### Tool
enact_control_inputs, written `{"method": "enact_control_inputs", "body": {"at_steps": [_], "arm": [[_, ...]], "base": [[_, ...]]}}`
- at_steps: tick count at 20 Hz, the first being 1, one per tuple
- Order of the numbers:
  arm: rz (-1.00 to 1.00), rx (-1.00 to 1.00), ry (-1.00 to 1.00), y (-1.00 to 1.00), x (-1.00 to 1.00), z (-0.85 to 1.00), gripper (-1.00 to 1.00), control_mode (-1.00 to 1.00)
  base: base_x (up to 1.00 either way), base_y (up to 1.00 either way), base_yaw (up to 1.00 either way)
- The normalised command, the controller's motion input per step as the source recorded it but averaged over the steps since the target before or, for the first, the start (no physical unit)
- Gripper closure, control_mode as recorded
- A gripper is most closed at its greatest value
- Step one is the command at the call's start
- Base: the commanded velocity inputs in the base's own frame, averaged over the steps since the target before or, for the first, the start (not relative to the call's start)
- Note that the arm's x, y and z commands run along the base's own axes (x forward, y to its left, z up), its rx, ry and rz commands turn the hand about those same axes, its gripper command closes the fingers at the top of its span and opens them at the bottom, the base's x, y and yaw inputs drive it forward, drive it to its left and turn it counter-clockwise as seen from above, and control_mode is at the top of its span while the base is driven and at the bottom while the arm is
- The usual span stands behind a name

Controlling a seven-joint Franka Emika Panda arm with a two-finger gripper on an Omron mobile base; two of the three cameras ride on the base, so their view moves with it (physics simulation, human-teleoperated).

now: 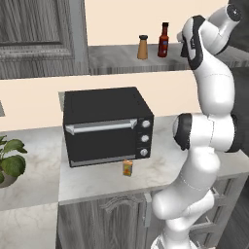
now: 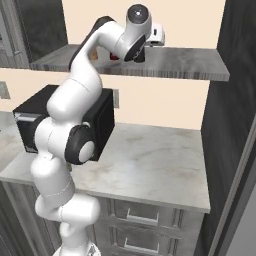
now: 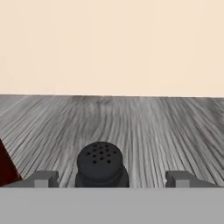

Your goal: There are various items on the counter. Only move the condiments/shakers into the cabinet.

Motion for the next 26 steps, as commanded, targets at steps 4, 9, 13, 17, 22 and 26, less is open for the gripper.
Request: {"method": "enact_control_inputs", "body": {"at_steps": [4, 9, 13, 17, 22, 26], "arm": [[0.0, 0.0, -0.13, 0.01, -0.88, 0.29, -1.0, -1.0], [0.0, 0.0, -0.14, 0.41, -1.0, 0.04, -1.0, -1.0], [0.0, 0.0, -0.1, 0.64, -1.0, -0.04, -1.0, -1.0], [0.0, -0.03, -0.01, 0.74, -1.0, -0.15, -1.0, -1.0], [0.0, -0.08, 0.01, 0.68, -1.0, -0.22, -1.0, -1.0], [0.0, -0.09, 0.11, 0.41, -0.93, -0.24, -1.0, -1.0]], "base": [[0.0, 0.0, 0.0], [0.0, 0.0, 0.0], [0.0, 0.0, 0.0], [0.0, 0.0, 0.0], [0.0, 0.0, 0.0], [0.0, 0.0, 0.0]]}}
